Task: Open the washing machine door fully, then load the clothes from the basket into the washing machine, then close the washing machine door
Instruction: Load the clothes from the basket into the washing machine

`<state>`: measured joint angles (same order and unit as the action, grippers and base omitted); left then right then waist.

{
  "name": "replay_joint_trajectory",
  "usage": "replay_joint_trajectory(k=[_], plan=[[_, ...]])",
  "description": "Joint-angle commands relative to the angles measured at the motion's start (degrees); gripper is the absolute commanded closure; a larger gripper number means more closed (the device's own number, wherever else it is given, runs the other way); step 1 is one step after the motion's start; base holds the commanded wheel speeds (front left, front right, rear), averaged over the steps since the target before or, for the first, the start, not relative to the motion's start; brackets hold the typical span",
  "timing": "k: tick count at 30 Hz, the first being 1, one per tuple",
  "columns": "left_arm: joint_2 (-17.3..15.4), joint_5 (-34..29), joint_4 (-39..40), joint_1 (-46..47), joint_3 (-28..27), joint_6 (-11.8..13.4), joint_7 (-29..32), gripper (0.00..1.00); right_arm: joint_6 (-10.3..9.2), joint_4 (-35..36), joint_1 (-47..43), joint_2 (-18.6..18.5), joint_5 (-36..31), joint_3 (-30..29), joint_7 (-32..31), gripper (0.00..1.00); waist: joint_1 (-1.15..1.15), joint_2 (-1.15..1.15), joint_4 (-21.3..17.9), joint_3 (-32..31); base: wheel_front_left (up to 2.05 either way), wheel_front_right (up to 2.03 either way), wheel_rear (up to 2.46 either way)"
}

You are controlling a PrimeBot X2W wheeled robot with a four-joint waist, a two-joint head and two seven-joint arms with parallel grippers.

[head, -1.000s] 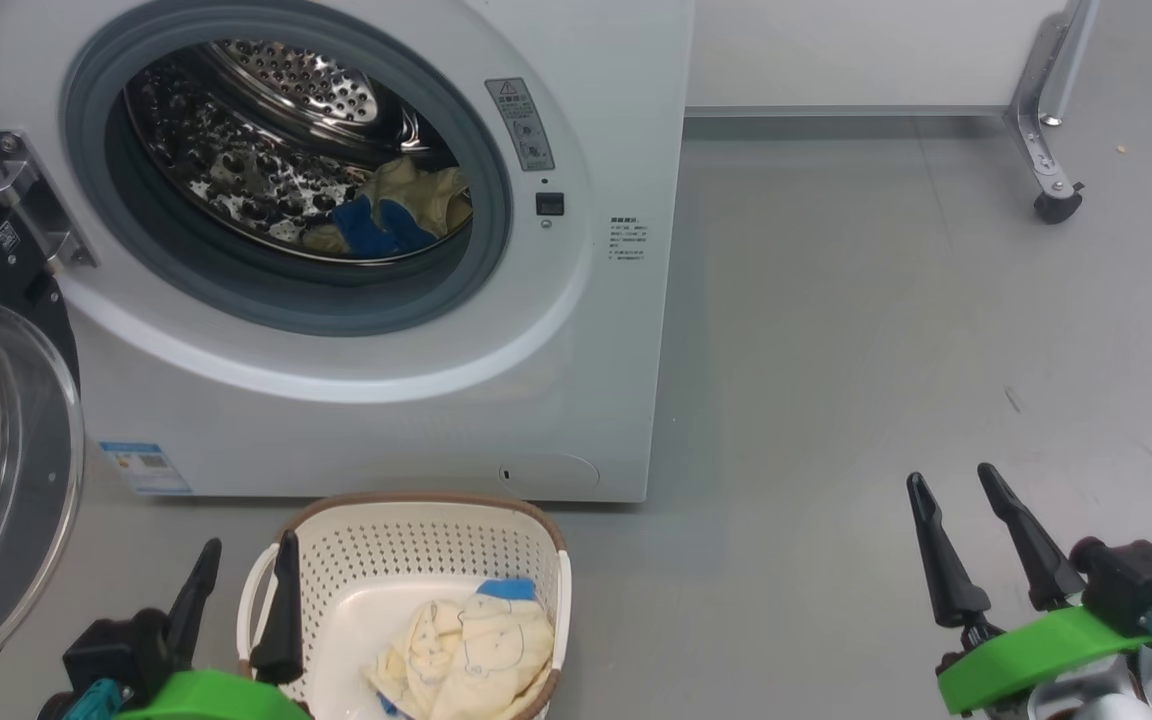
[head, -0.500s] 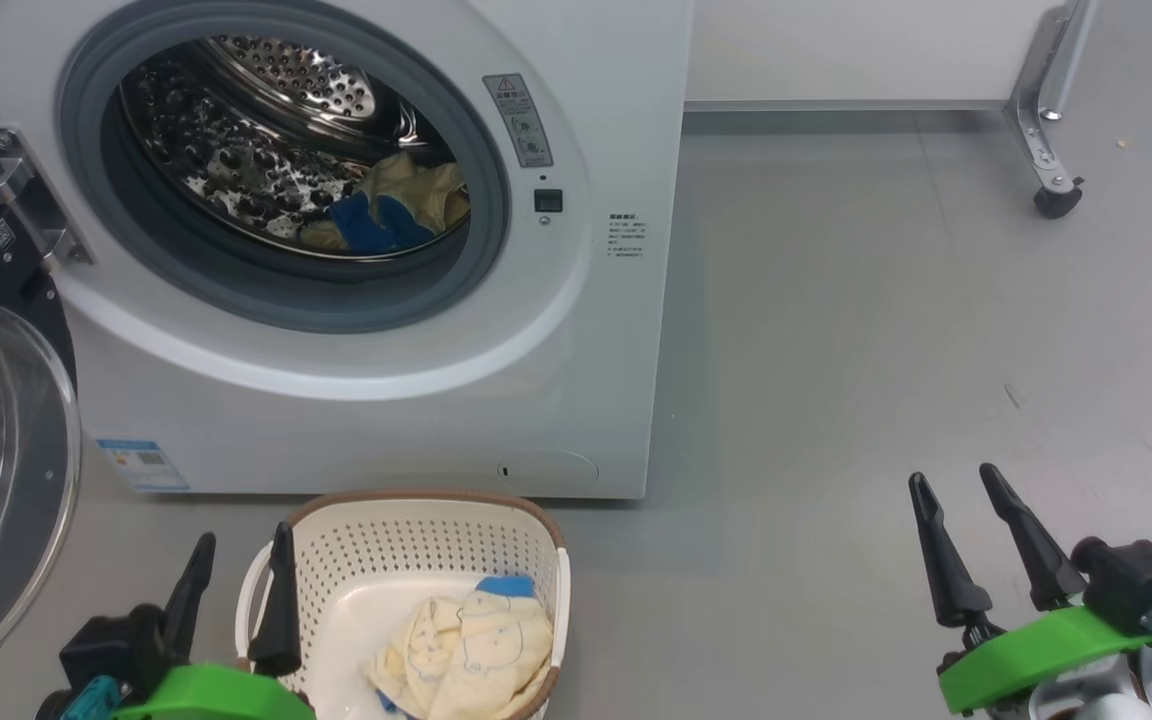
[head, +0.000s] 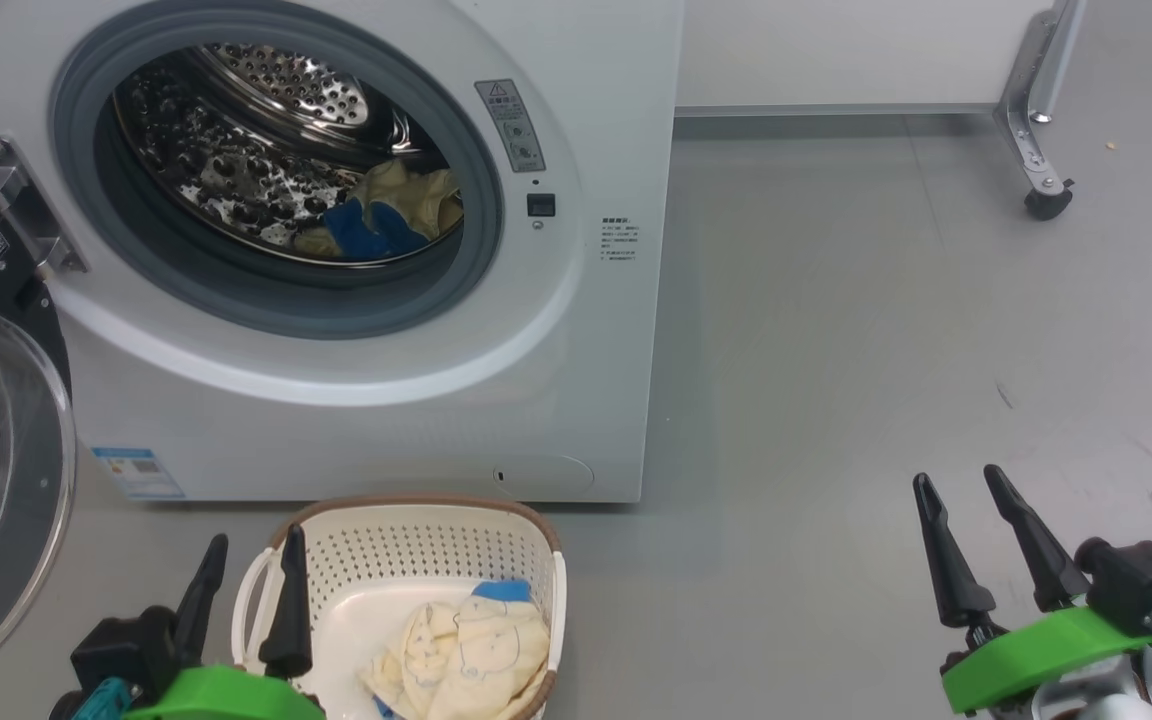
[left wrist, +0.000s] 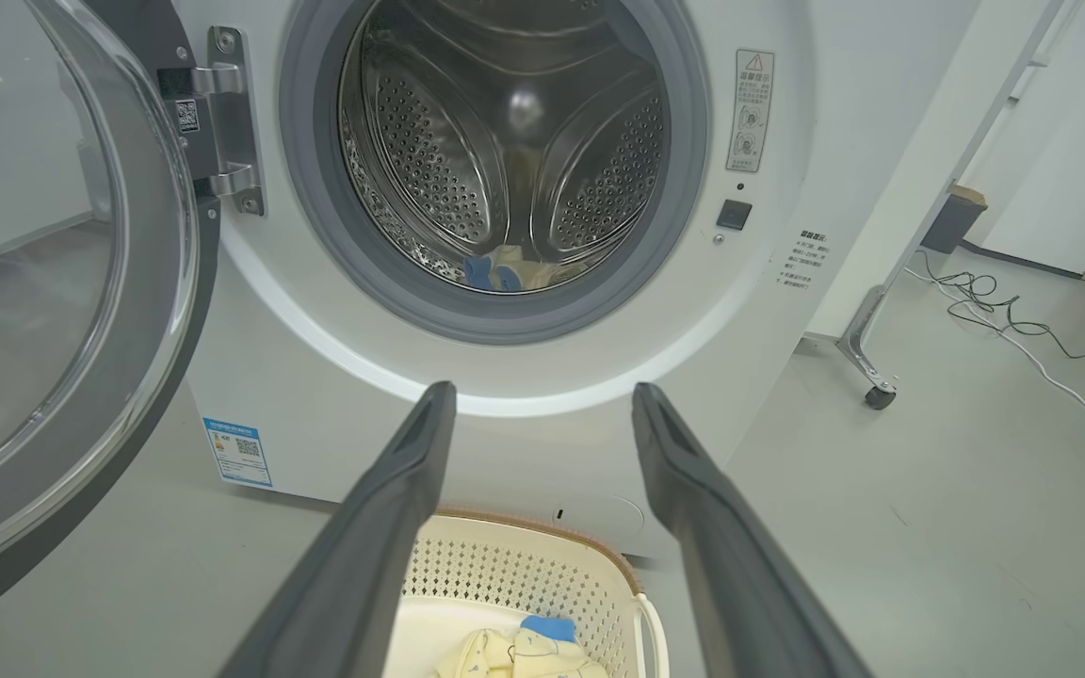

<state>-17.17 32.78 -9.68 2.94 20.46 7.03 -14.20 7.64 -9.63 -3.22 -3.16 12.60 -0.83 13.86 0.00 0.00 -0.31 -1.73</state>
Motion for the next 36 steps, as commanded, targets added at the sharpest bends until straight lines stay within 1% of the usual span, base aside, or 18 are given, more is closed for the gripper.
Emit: replay_joint_trajectory(k=[1, 18, 24, 29, 36], plan=[[-0.83, -0.68, 1.26, 1.27, -3.03, -0.22, -0.8, 0.0, -0.15, 1.75, 2.77, -0.45, -0.01, 0.99, 0.66, 0.0, 0.0, 0.0, -0.01, -0.03, 0.0, 0.0, 0.0], [0.14, -1.14, 0.17, 1.26, -3.32, -1.13, -0.8, 0.0, -0.15, 2.05, 2.82, -0.6, -0.07, 1.12, 0.38, 0.0, 0.0, 0.0, -0.02, 0.68, 0.0, 0.0, 0.0], [0.33, -0.87, -0.72, 1.51, -3.17, -1.3, -0.8, 0.0, -0.15, 1.49, 3.04, -0.56, -0.29, 1.37, -0.1, 0.0, 0.0, 0.0, -0.58, 1.54, 0.0, 0.0, 0.0], [0.68, -0.46, -1.73, 2.47, -2.83, -1.46, -0.32, 0.0, -0.15, 1.86, 3.65, -0.62, -0.25, 1.25, -0.13, 0.0, 0.0, 0.0, -1.17, 4.34, 0.0, 0.0, 0.0], [1.48, -0.67, -5.09, 6.61, -1.67, -2.15, 0.53, 0.0, -0.15, 2.73, 5.74, -1.09, -0.34, 1.35, -0.12, 0.0, 0.0, 0.0, -1.58, 11.28, 0.0, 0.0, 0.0]])
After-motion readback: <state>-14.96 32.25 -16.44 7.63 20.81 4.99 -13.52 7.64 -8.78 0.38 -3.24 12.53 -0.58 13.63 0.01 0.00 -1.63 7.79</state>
